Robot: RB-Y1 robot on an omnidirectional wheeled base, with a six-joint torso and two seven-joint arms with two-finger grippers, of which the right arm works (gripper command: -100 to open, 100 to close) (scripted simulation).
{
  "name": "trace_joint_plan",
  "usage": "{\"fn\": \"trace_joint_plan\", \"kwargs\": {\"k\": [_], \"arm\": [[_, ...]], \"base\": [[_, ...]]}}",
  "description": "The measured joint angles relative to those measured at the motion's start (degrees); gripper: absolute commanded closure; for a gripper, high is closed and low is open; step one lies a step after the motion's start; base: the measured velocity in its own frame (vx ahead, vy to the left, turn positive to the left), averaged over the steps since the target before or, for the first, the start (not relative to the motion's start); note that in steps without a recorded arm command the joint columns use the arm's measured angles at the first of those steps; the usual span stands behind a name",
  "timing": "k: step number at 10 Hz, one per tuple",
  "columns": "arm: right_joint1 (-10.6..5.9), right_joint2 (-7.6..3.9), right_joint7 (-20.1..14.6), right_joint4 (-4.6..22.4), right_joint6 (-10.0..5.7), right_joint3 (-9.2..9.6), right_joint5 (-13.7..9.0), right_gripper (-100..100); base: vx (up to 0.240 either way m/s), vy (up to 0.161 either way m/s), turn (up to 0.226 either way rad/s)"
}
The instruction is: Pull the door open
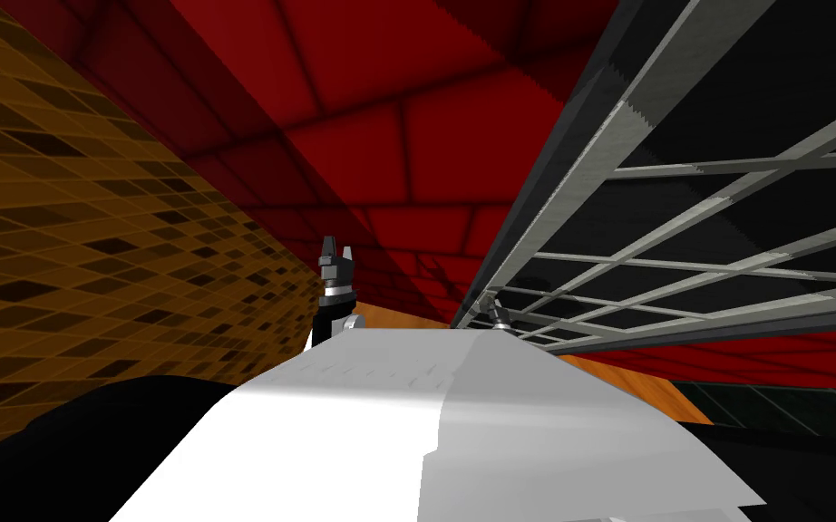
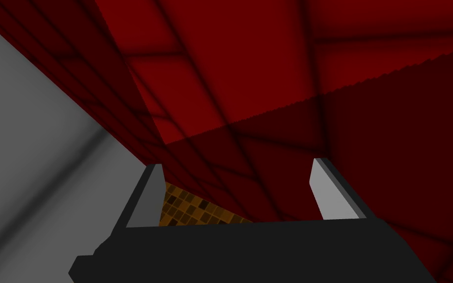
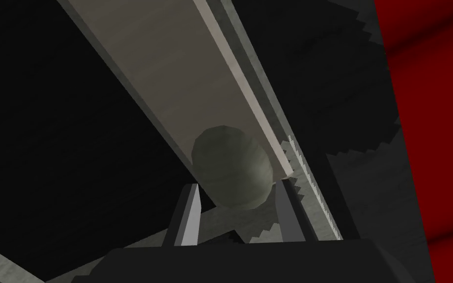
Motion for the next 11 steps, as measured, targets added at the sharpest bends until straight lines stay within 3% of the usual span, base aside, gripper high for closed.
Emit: {"fn": "trace_joint_plan", "kwargs": {"k": [11], "arm": [[-0.57,-1.43,-15.6,0.6,0.69,3.8,-7.1,100]], "base": [[-0.04,-0.012,0.042]]}}
